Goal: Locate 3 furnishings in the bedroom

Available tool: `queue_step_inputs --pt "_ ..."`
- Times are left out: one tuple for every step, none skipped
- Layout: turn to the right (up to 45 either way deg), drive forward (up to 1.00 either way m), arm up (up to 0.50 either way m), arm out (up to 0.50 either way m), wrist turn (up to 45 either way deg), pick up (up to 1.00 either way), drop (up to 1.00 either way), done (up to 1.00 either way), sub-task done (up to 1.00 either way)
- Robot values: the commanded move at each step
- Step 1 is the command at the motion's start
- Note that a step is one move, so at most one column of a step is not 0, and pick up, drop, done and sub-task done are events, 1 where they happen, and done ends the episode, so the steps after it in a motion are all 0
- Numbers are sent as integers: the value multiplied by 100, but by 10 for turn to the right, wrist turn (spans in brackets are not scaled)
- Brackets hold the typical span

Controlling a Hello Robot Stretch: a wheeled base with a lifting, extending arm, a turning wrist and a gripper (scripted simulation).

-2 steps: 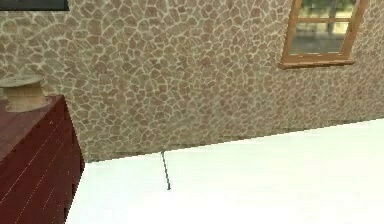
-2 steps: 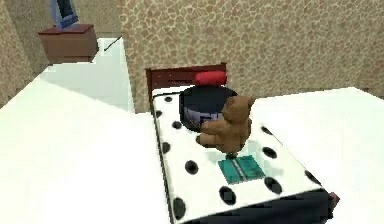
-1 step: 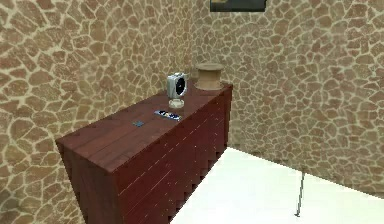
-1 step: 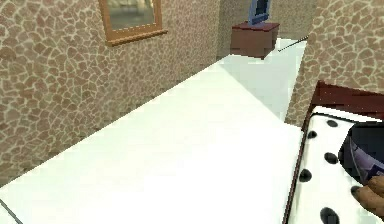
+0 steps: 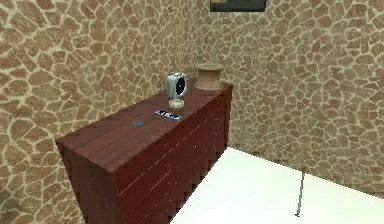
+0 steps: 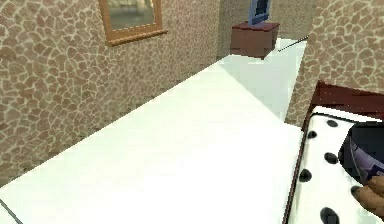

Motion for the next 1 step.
queue_step_inputs --pt "450 0 0 0 0 0 0 0 0"
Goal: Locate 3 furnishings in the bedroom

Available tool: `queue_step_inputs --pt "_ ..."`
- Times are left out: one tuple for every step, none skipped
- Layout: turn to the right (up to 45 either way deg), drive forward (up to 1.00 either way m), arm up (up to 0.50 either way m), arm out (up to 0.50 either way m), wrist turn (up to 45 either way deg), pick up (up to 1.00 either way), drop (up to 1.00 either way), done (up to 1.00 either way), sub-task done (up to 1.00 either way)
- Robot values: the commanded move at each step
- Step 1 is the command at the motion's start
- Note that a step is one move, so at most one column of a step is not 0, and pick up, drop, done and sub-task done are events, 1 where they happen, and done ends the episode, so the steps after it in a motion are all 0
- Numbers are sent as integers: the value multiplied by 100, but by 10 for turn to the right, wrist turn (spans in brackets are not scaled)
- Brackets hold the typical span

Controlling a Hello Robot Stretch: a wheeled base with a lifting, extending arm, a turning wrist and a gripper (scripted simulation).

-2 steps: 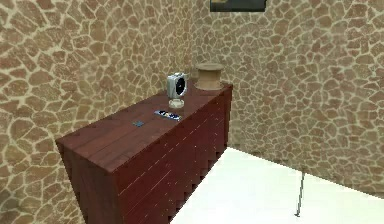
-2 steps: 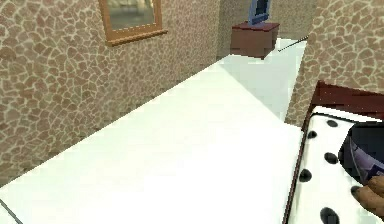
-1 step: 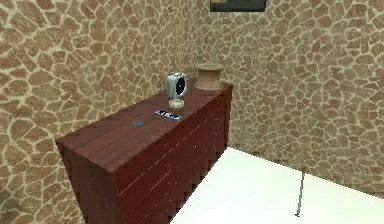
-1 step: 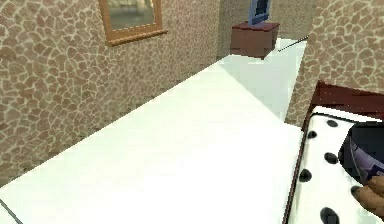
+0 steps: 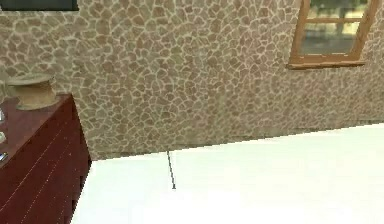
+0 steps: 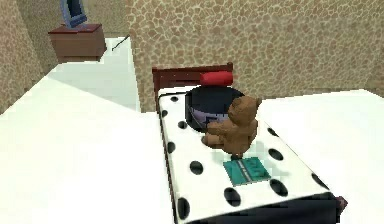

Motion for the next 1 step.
queue_step_inputs --pt "60 0 0 0 0 0 0 0 0"
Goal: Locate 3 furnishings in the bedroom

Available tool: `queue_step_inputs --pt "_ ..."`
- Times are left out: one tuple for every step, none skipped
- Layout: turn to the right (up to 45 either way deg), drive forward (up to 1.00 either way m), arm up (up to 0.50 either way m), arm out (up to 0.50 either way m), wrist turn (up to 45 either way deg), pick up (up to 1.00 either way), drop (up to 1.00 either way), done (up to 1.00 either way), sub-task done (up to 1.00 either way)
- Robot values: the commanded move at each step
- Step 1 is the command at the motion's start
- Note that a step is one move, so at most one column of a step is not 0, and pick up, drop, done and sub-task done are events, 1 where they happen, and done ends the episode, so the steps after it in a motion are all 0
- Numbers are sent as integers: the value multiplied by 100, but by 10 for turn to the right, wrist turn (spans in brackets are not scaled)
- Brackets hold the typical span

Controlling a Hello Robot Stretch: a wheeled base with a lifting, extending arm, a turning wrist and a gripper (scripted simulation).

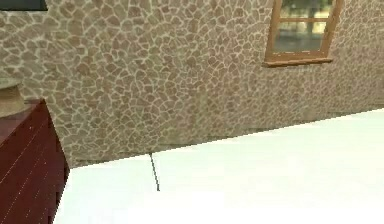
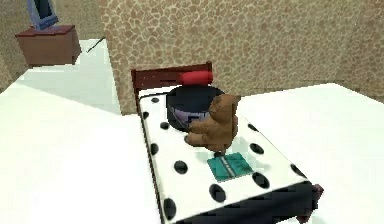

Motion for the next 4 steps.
queue_step_inputs --pt "0 10 0 0 0 0 0 0 0" --pt "0 35 0 0 0 0 0 0 0" --pt "450 0 0 0 0 0 0 0 0" --pt "240 0 0 0 0 0 0 0 0"
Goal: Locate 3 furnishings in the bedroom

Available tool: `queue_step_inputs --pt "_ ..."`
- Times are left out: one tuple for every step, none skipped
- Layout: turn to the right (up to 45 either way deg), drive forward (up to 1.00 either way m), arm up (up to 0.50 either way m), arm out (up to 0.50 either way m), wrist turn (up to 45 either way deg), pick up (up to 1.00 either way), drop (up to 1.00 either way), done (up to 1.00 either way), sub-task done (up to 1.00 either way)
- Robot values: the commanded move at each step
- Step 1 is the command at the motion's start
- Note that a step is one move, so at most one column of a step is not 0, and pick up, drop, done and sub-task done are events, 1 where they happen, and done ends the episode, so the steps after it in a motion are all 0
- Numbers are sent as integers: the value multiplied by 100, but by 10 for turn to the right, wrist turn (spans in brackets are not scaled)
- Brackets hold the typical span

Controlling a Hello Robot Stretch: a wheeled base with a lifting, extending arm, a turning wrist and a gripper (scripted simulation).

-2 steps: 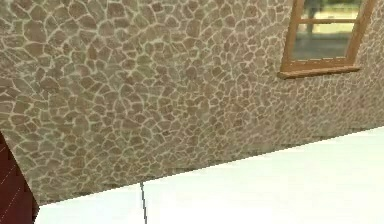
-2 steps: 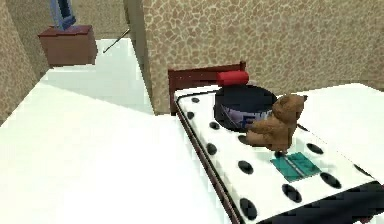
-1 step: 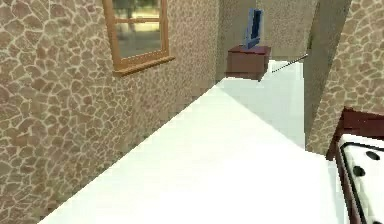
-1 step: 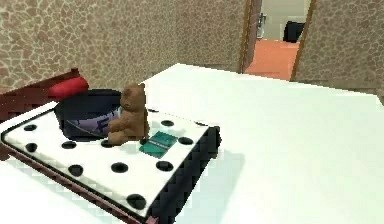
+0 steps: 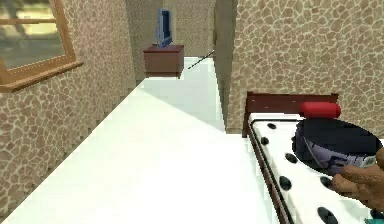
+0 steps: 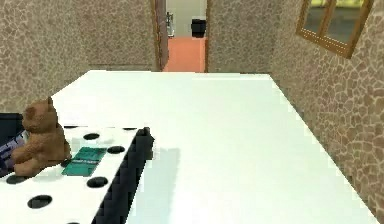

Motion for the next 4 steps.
queue_step_inputs --pt "0 100 0 0 0 0 0 0 0" --pt "0 100 0 0 0 0 0 0 0" --pt "0 100 0 0 0 0 0 0 0" --pt "30 0 0 0 0 0 0 0 0"
